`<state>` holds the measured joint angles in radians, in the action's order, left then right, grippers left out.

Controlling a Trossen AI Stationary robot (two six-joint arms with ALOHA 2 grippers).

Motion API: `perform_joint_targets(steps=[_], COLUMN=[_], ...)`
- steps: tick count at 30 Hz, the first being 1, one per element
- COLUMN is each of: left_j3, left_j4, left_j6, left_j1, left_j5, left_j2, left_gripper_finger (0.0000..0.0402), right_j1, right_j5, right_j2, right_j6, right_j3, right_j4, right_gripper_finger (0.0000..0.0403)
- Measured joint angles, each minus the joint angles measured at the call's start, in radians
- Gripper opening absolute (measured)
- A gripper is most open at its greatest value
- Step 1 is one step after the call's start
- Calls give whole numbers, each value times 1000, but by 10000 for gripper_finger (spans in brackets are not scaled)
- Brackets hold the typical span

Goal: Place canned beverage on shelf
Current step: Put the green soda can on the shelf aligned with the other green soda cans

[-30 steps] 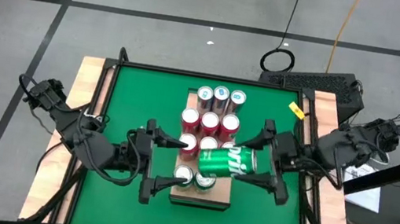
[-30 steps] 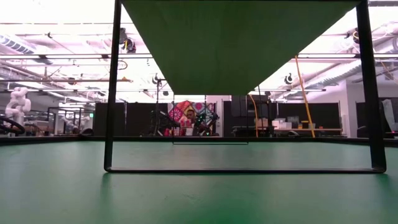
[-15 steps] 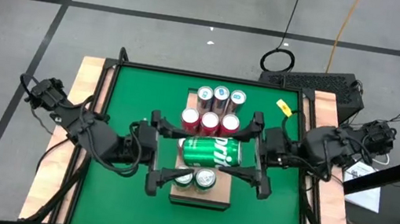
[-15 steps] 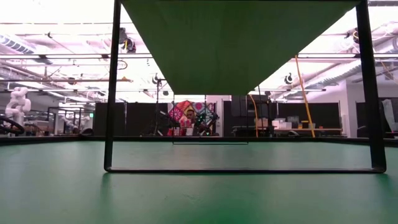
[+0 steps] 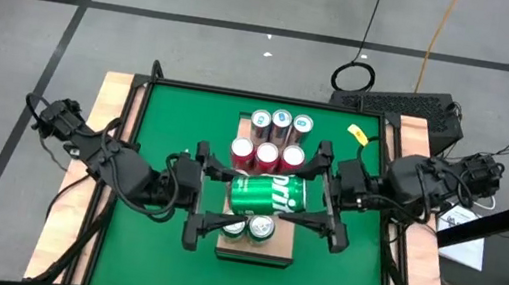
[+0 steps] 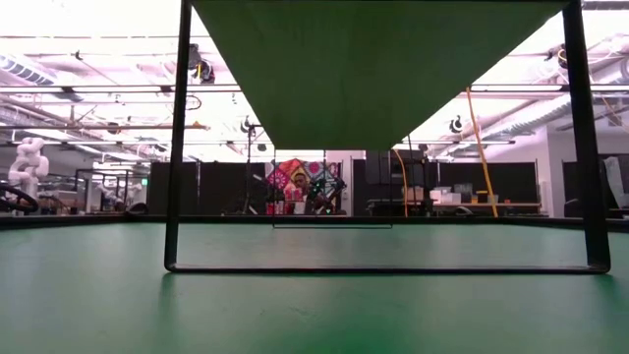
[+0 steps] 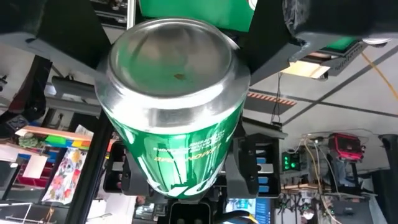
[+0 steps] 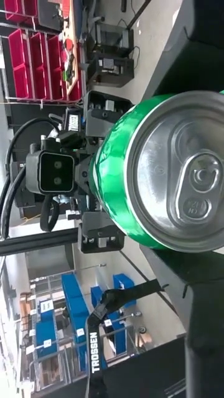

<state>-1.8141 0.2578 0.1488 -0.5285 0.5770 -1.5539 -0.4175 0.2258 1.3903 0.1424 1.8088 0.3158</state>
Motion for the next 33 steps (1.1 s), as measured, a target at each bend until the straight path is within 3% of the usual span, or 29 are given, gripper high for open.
perform_joint_targets(steps=[15, 23, 33], left_j3=[0, 0, 0], left_j4=[-53, -87, -82], left_j6=[-33, -54, -62], left_j1=[18, 19, 19], left_j5=[-4, -4, -24], left_j2=[0, 0, 0], left_gripper_finger=[332, 357, 288], right_j1=[6, 7, 12], right_j5=[-16, -18, -18], right_j2=[0, 0, 0], right_j6=[12, 10, 14], right_j3=[0, 0, 0], right_j4=[-20, -17, -19], right_gripper_finger=[299, 299, 300])
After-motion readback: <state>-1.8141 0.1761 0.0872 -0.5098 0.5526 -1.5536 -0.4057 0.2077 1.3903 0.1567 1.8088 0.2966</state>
